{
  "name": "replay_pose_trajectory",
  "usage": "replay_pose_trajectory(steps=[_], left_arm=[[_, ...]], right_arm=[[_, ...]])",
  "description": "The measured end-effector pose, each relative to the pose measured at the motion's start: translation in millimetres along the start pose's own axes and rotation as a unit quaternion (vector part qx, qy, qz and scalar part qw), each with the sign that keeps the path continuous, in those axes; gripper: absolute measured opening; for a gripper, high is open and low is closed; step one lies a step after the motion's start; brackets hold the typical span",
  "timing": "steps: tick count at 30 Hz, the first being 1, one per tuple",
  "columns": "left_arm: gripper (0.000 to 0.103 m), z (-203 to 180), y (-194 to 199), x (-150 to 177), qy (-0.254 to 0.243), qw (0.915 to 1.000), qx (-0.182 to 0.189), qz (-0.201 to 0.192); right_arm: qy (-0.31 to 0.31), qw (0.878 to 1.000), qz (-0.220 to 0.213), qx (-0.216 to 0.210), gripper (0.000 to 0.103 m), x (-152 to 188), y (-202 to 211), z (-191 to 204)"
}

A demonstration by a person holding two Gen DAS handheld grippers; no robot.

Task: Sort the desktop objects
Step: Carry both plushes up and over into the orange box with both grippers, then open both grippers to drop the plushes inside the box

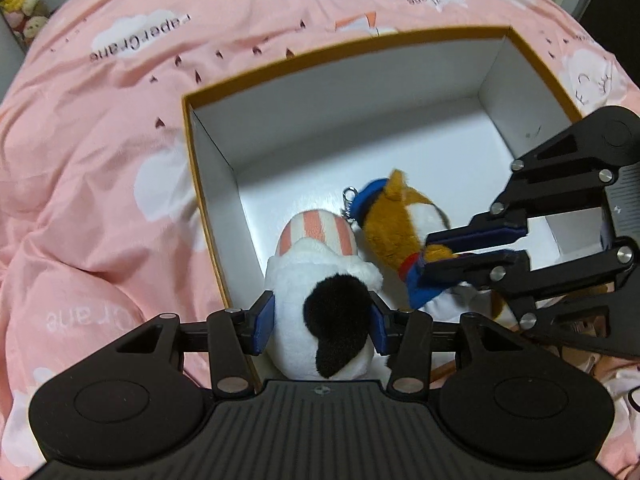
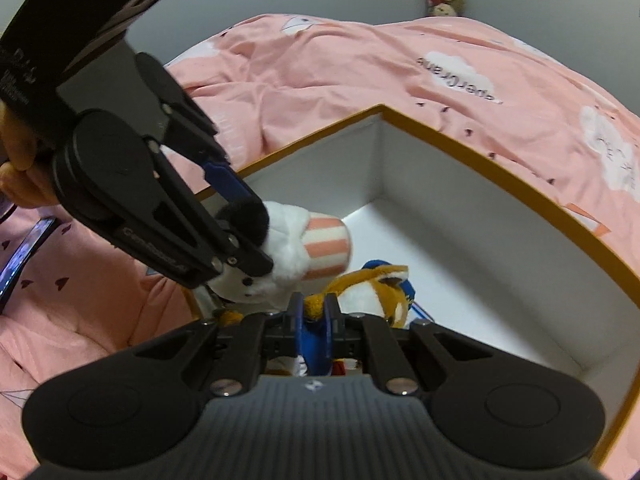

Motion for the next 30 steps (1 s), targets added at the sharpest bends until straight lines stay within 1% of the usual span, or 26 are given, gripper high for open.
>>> replay_pose_trajectory(steps=[6, 9, 13, 15, 18, 21, 23, 24, 26, 27, 30], left_arm=[[0.058, 0.1, -7.8, -0.2, -0.015, 0.9993, 0.017, 0.029], [0.058, -1.5, -2.3, -1.0, -0.022, 0.9989, 0.023, 0.033], [0.06, 2.7, 20.1, -7.0, -0.014, 0.9995, 0.028, 0.006], [0.06, 8.7, 33.5, -7.6, -0.006, 0.9994, 0.032, -0.007], [0.06, 19.1, 50.6, -4.3, -0.001, 0.9995, 0.023, -0.023], [0.06, 30.2, 62.2, 1.1, 0.005, 0.9993, 0.016, -0.033], [0.06, 35.9, 65.9, 5.3, 0.005, 0.9992, 0.012, -0.037], [0.06, 38.9, 66.7, 8.1, 0.006, 0.9992, 0.009, -0.039], [0.06, 44.8, 65.9, 12.6, 0.01, 0.9992, 0.005, -0.039], [0.058, 47.6, 64.6, 14.5, 0.014, 0.9991, 0.005, -0.039], [0.056, 54.0, 58.1, 19.1, 0.029, 0.9989, 0.017, -0.033]], right_arm=[[-0.009, 0.999, 0.022, -0.023, 0.01, -0.8, -19.0, 5.4], [-0.024, 0.999, 0.032, -0.028, 0.01, 1.8, -26.0, 4.4], [-0.034, 0.998, 0.041, -0.03, 0.012, 0.7, -29.9, 4.4], [-0.038, 0.998, 0.046, -0.03, 0.014, -0.4, -31.2, 4.9], [-0.04, 0.997, 0.053, -0.027, 0.019, -1.4, -32.6, 6.5], [-0.037, 0.998, 0.055, -0.018, 0.026, -3.6, -31.3, 7.4], [-0.033, 0.998, 0.051, -0.01, 0.038, -6.0, -24.8, 6.5], [-0.032, 0.998, 0.048, -0.006, 0.04, -7.3, -20.9, 5.3], [-0.024, 0.999, 0.044, 0.005, 0.04, -11.1, -11.6, 1.6], [-0.018, 0.999, 0.045, 0.013, 0.04, -12.5, -7.8, -0.9], [0.002, 0.997, 0.059, 0.05, 0.04, -12.4, -1.6, -12.8]])
Point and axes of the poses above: each gripper's, at about its wrist camera, not at the fingertips, and y roughly against the way its jaws point, z to its left, x to its underside, the point moved 8 cm from there along -y, roughly the way its jaws point, and after that the axes turned 1 degree about -y, right-handed, at the moved point
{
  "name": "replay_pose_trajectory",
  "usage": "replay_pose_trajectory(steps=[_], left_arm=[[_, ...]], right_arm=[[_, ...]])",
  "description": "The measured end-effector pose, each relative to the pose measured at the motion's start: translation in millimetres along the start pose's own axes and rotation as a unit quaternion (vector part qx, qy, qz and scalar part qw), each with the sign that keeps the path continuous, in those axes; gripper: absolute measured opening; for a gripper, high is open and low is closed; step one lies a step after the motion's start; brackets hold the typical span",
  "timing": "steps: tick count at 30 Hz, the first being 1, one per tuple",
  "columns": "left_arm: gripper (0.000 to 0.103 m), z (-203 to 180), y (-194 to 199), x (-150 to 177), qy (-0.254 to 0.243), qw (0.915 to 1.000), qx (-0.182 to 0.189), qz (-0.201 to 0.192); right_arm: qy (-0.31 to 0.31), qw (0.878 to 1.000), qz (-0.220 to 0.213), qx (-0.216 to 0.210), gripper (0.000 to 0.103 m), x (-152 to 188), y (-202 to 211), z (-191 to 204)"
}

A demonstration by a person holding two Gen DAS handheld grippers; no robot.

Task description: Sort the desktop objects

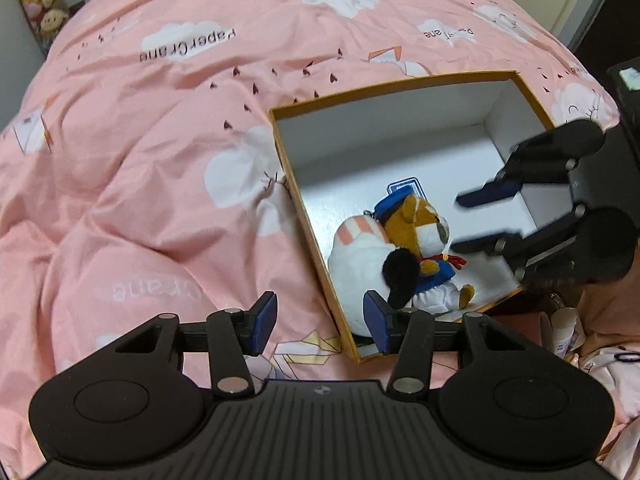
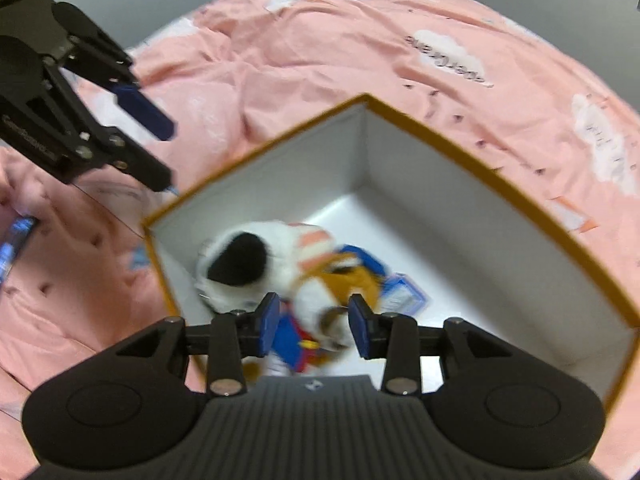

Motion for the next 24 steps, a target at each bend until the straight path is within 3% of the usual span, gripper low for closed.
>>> replay_pose_trajectory(steps=[3, 7, 12, 15, 24], left_arm=[[0.056, 2.5, -5.2, 4.5, 0.01, 0.9999, 0.008, 0.003], [0.055, 6.6, -12.3, 8.3, 0.025, 0.9994, 0.022, 0.01], [0.042, 8.5, -20.9, 12.8, 0.026, 0.999, 0.028, 0.024], [0.039, 6.8, -25.8, 15.7, 0.02, 0.9987, 0.036, 0.031], [0.032, -3.6, -36.4, 20.5, 0.002, 0.9975, 0.052, 0.047]], right_arm=[[0.0, 0.999, 0.033, 0.026, 0.04, 4.4, -5.5, -15.0], [-0.061, 0.995, 0.071, -0.023, 0.04, 9.5, -20.3, -26.7], [-0.141, 0.984, 0.075, -0.077, 0.049, 4.4, -32.3, -29.2], [-0.15, 0.982, 0.086, -0.074, 0.055, 2.7, -44.1, -26.0], [-0.159, 0.98, 0.092, -0.071, 0.048, 1.6, -51.7, -25.1]])
Point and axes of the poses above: each gripper's, at about its wrist camera, not at the fingertips, and y roughly against the way its jaws point, z to its left, x to its underside, the point moved 8 cm from there along -y, roughly the way its jaws point, and after that the axes turned 1 degree about -y, right-handed, at the moved point
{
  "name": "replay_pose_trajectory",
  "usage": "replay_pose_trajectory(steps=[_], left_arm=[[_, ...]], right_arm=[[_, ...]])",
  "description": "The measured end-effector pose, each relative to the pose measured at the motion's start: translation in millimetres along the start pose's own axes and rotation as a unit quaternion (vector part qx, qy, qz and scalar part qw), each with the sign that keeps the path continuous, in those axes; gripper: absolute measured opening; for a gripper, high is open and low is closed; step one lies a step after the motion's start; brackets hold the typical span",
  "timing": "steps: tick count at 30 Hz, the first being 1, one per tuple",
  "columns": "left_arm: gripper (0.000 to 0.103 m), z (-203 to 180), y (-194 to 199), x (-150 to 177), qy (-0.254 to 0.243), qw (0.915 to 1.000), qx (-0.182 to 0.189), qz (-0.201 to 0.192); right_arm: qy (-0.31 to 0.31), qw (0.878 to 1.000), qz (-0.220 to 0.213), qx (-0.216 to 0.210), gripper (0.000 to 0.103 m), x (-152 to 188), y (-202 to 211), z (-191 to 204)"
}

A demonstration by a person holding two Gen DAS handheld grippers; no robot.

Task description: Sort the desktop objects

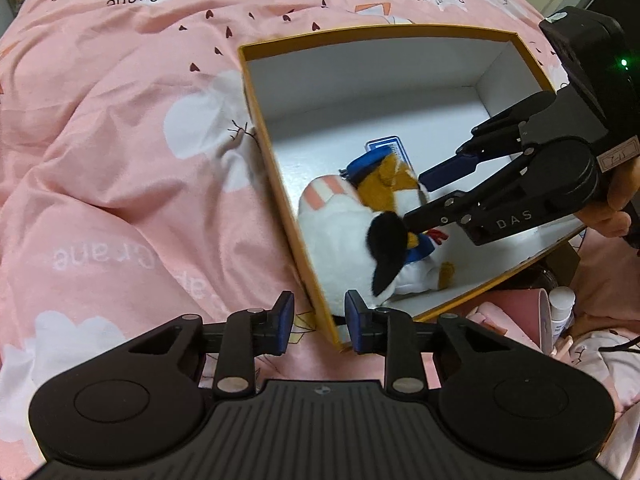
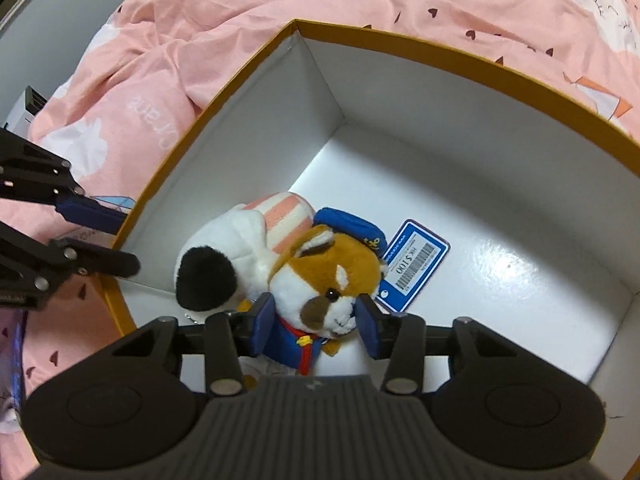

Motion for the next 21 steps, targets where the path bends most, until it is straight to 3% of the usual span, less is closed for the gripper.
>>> replay_pose_trajectory(steps=[8, 14, 16, 21], left_arm=[[0.032, -5.0, 2.6, -5.0, -0.013, 0.9999, -0.006, -0.001], [0.032, -7.2, 0.0, -3.0, -0.015, 0.9998, -0.011, 0.002], [0.032, -7.0, -0.6, -2.6, -0.014, 0.9998, -0.011, 0.002], [0.031, -5.3, -3.6, -1.4, -0.01, 0.9999, -0.01, 0.002]], right_arm=[[0.019, 1.0, -0.012, 0.014, 0.049, 0.0, 11.5, 2.3], [0.084, 0.993, -0.072, 0.045, 0.055, -10.1, 36.2, 21.9], [0.099, 0.99, -0.092, 0.035, 0.055, -14.1, 42.5, 31.4], [0.123, 0.988, -0.091, -0.016, 0.054, -15.7, 34.3, 57.0]])
Point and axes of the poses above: each gripper's, at about its wrist camera, not at the fingertips, and y roughly against the way its jaws point, z to its left, x to its underside, the point moved 8 cm from there along -y, roughly the way its jaws point, and after that the axes turned 1 degree about -y, right-handed, at the moved point
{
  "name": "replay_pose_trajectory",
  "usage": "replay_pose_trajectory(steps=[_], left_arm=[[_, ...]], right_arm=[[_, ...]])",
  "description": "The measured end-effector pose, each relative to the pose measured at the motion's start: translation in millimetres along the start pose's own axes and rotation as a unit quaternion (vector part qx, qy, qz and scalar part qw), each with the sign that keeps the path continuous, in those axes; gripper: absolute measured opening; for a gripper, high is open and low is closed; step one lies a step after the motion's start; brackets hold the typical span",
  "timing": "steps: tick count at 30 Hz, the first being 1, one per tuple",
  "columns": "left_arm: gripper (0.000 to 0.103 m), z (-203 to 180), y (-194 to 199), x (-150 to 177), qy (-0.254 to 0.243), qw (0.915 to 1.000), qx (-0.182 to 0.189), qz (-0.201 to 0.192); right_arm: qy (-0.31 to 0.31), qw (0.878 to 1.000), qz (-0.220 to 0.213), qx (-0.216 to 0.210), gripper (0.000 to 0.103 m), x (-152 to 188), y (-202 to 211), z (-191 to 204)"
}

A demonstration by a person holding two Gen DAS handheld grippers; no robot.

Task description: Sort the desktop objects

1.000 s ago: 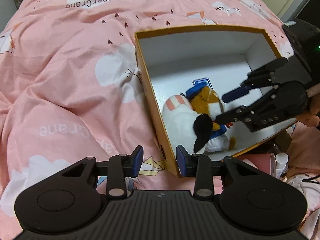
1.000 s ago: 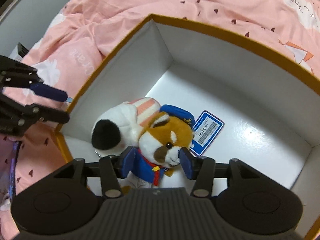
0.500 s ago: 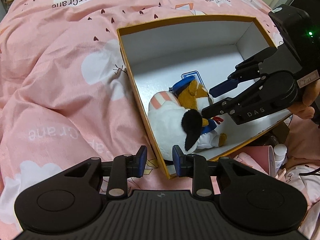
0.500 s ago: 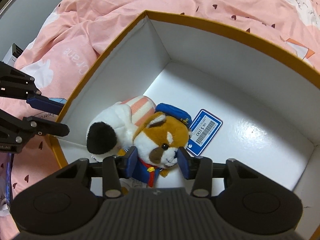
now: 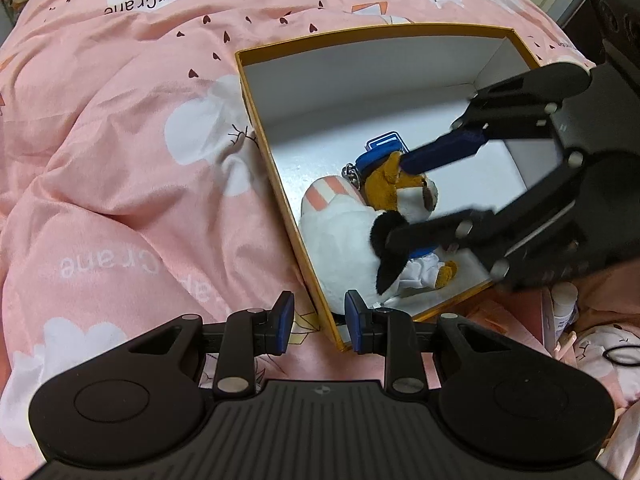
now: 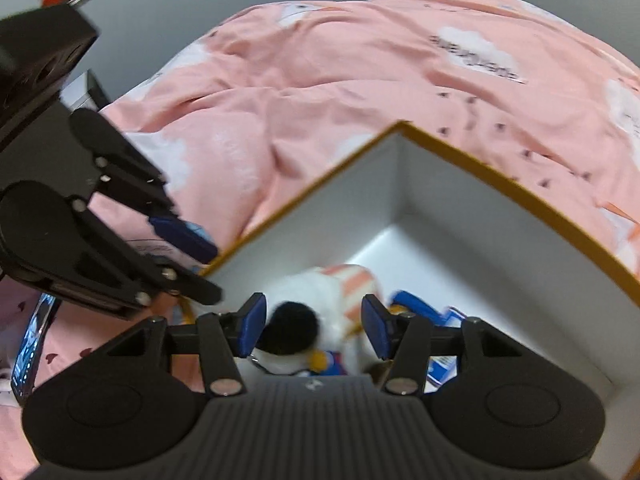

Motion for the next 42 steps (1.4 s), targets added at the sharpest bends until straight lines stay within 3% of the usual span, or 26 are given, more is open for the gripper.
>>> replay_pose_trajectory(steps=[8, 14, 21, 27, 32, 39, 42], left_arm=[[0.03, 3.8, 1.6, 2.8, 0.005, 1.0, 0.004, -0.002], [0.03, 5.8, -0.3, 3.0, 0.009, 0.9999, 0.008, -0.002], [0.03, 6.2, -2.3, 3.1, 0.013, 0.9999, 0.011, -0.002], [0.03, 4.1, -2.6, 1.6, 0.013, 0.9999, 0.01, 0.0], [0.03, 5.4, 0.2, 0.5, 0.016, 0.9998, 0.01, -0.005], [0.03, 4.3, -4.1, 1.7, 0.018, 0.9998, 0.012, -0.003], [0.027, 3.3, -5.5, 1.5, 0.015, 0.9998, 0.011, -0.002]], right_arm=[[0.022, 0.999, 0.046, 0.005, 0.056, 8.8, -38.5, 8.6], [0.016, 0.998, 0.052, -0.01, 0.057, 10.9, -50.0, 7.4], [0.134, 0.99, 0.05, 0.006, 0.05, 16.6, -51.6, 30.4], [0.109, 0.993, 0.047, 0.006, 0.052, 16.5, -52.2, 24.7], [0.121, 0.992, 0.022, 0.025, 0.052, 12.1, -28.0, 21.3], [0.093, 0.993, 0.035, 0.057, 0.05, 21.2, -2.9, -19.3], [0.053, 0.996, 0.056, 0.047, 0.037, 32.3, -3.2, -38.6]])
Point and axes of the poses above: each gripper's, at about its wrist camera, not at the fingertips, and y roughly against the way its jaws point, z to its left, x to its underside, the point moved 8 cm from there along -y, roughly the way its jaws point, and after that the axes turned 1 degree about -y, right-handed, at the moved point
